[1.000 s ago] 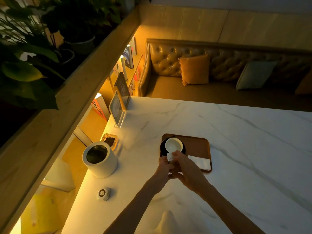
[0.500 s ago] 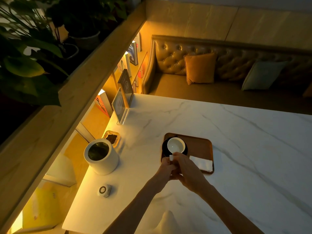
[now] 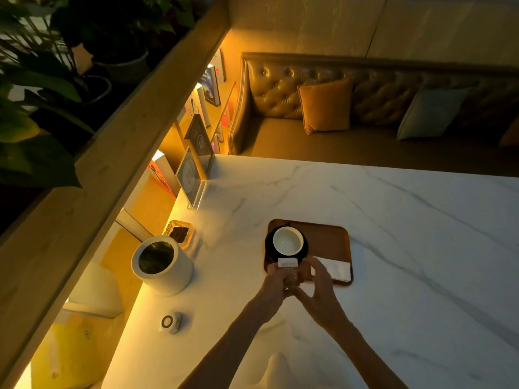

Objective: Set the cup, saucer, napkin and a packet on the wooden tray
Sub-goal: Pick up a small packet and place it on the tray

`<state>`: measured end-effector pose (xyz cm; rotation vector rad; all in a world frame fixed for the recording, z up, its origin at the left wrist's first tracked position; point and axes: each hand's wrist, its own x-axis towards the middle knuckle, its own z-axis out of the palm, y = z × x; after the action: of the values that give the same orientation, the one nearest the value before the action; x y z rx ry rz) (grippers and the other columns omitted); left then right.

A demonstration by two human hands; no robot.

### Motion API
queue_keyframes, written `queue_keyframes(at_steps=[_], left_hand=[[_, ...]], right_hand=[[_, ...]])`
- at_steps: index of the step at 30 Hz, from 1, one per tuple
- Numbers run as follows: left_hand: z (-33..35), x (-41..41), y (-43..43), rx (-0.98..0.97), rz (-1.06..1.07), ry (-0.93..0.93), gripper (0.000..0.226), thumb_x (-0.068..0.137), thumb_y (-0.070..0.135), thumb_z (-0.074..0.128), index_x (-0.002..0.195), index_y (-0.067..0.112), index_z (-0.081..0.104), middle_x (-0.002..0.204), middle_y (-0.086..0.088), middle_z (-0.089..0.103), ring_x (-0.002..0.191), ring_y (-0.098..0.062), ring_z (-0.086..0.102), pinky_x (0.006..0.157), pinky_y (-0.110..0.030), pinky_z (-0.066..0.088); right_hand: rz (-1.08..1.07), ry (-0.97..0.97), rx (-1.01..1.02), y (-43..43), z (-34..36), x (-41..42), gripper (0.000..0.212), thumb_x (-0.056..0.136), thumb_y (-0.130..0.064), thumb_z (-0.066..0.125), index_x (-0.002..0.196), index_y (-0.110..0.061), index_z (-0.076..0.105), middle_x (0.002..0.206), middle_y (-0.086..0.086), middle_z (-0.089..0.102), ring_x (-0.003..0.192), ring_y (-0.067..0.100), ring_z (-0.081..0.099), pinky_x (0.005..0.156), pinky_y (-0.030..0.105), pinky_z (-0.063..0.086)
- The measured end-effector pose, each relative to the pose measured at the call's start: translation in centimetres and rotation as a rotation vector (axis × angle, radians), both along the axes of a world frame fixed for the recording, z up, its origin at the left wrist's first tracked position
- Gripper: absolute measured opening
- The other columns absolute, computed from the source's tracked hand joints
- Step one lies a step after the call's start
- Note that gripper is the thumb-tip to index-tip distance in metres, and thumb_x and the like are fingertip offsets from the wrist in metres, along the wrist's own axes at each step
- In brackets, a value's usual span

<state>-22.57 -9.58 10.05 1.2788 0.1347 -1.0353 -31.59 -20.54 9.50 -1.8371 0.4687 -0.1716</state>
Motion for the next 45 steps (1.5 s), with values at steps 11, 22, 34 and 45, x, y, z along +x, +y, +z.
queue_keyframes(at_steps=[11,22,34,45], left_hand=[[-1.8,-1.1,-3.5,0.070,-0.085,0.040,0.036,0.092,0.011,0.056,0.124,0.008,0.041,0.113,-0.017,0.061,0.099,-0.026,0.063,0.081,-0.034,0.055],[-4.0,3.3,-11.5,0.299,-0.348,-0.463,0.026,0.090,0.031,0.065,0.101,0.008,0.061,0.098,-0.012,0.067,0.084,-0.015,0.063,0.076,-0.031,0.054],[-12.6,10.0,-24.7,0.769,-0.552,-0.582,0.010,0.090,0.020,0.058,0.090,0.010,0.059,0.090,-0.007,0.065,0.078,-0.026,0.066,0.072,-0.044,0.060],[-16.7,10.0,-24.8,0.840,-0.640,-0.649,0.012,0.094,0.021,0.052,0.093,0.009,0.048,0.100,-0.014,0.061,0.080,-0.032,0.065,0.067,-0.044,0.058]], right_hand=[[-0.339,0.202,0.568,-1.5,-2.3,-1.2,0.025,0.088,-0.026,0.065,0.111,-0.018,0.065,0.105,0.001,0.073,0.098,0.019,0.070,0.081,0.034,0.058],[-0.175,0.251,0.026,-13.4,-3.7,0.4,0.015,0.087,-0.023,0.065,0.101,-0.027,0.061,0.093,-0.014,0.063,0.084,0.005,0.065,0.067,0.012,0.053],[-0.352,0.420,0.007,-24.2,-13.8,8.7,0.025,0.088,-0.016,0.062,0.112,-0.014,0.064,0.107,0.005,0.069,0.089,0.012,0.064,0.069,0.012,0.051],[-0.258,0.437,-0.283,-23.3,-17.9,9.2,0.034,0.093,-0.023,0.055,0.127,-0.019,0.055,0.121,0.000,0.062,0.106,0.015,0.061,0.086,0.024,0.050]])
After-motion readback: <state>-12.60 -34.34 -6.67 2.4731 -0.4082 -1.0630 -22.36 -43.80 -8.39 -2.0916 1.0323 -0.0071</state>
